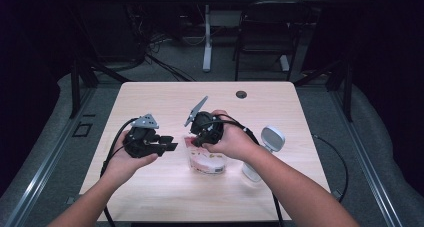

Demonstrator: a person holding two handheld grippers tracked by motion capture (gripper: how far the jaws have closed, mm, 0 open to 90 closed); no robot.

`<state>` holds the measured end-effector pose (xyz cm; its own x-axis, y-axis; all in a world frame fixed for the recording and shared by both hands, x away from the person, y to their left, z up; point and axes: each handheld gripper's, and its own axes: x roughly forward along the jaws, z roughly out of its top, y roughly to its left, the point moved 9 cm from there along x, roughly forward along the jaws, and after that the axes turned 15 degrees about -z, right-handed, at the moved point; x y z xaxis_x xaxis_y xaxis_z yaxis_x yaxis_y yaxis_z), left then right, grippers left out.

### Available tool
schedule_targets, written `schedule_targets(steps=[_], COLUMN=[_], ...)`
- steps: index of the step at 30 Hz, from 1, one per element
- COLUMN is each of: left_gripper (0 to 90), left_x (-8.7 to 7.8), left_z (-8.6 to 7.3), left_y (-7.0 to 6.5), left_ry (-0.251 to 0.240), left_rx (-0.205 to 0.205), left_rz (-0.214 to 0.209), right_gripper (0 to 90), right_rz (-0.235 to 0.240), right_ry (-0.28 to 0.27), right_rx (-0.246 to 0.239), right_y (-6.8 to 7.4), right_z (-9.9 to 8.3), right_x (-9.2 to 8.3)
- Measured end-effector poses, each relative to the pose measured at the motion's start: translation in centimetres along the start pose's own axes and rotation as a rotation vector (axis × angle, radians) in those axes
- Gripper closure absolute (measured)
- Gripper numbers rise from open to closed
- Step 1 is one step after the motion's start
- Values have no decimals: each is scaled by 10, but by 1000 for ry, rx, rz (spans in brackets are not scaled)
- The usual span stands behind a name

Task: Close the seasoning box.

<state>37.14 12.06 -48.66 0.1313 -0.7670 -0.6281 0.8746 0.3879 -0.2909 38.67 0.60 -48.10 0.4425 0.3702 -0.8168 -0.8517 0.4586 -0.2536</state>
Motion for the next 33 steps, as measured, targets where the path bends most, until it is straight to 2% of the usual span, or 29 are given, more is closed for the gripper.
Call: schedule_targets(steps=[14, 19, 25, 33], left_gripper=[679, 674, 660, 656], left_x=[0, 1, 2, 9], left_z=[1, 1, 3, 6], left_y=[-1, -3, -7, -12], left_ry=[1, 3, -5, 4], left_rx=[6, 15, 22, 35], left_rz=[-2, -12, -22, -38], right_gripper=[899, 900, 900, 900], right_rz=[-13, -9, 12, 11], right_ry=[-8, -18, -43, -80], right_rx=[-28, -21, -4, 8], right_y=[-1, -1, 0, -4], right_z=[-4, -6, -8, -12], right_x=[-5, -9, -21, -38])
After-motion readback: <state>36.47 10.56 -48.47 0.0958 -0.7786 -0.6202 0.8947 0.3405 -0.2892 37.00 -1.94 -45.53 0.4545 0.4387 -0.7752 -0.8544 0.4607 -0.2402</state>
